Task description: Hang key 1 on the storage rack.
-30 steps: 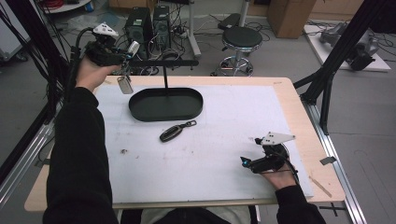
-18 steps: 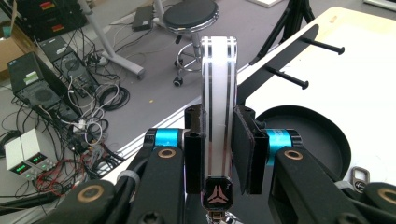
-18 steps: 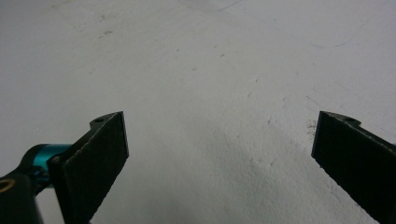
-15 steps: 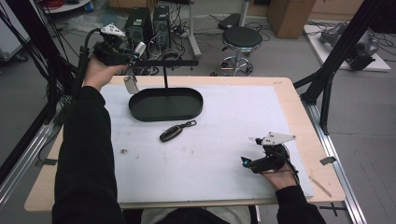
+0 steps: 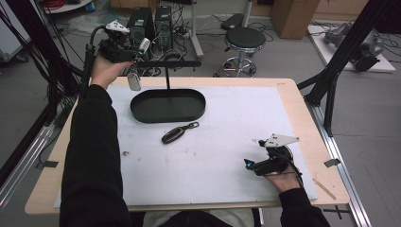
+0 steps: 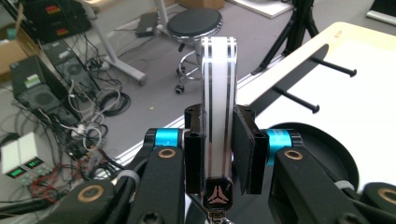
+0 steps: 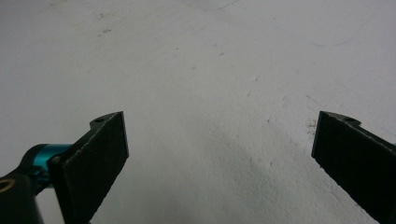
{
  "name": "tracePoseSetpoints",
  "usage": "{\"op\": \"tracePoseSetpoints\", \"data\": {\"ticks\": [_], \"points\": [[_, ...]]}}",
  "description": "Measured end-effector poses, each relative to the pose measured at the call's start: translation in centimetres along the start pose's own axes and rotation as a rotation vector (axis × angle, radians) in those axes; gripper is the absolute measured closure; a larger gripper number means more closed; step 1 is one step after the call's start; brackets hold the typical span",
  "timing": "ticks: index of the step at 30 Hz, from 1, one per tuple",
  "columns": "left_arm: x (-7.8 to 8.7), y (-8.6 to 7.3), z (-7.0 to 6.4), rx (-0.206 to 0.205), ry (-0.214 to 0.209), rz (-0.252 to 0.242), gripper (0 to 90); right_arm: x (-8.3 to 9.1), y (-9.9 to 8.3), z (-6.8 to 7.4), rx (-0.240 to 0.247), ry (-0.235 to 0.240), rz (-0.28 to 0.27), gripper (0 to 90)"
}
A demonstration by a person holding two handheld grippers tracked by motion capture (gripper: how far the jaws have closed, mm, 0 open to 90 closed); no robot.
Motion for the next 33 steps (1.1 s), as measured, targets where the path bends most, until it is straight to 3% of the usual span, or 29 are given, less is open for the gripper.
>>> {"op": "tracePoseSetpoints", "data": {"ticks": [4,8,19,24,30,33], "points": [[-0.4,0.5,0.4,-0.004,0.035,0.008,75.2,0.0,0.0,0.0,0.001,-0.002,-0.001,3.0],[-1.1,-0.1,0.7,-0.001,0.057,0.041,75.2,0.2,-0.1,0.0,0.001,-0.003,-0.003,3.0],[-2.6,-0.7,1.0,-0.065,0.139,0.081,75.0,0.1,-0.2,-0.1,0.000,-0.004,0.002,3.0],[-2.6,-0.9,0.9,-0.034,0.145,0.078,74.0,0.2,-0.2,0.0,0.000,-0.003,0.003,3.0],[-1.7,-0.7,0.2,0.011,0.089,0.019,39.4,0.2,-0.3,-0.1,-0.001,-0.006,0.004,3.0],[-1.2,-0.7,0.1,0.030,0.070,0.004,15.7,0.2,-0.3,0.0,-0.002,-0.004,0.004,3.0]]}}
Point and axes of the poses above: each handheld gripper's, and its own axes: x roughly backward along the jaws, y roughly out of its top, z roughly to its left, the point moved 10 cm from there along -x, roughly forward along the jaws, and after that the axes turned 8 degrees about -x, right-handed, at the moved point
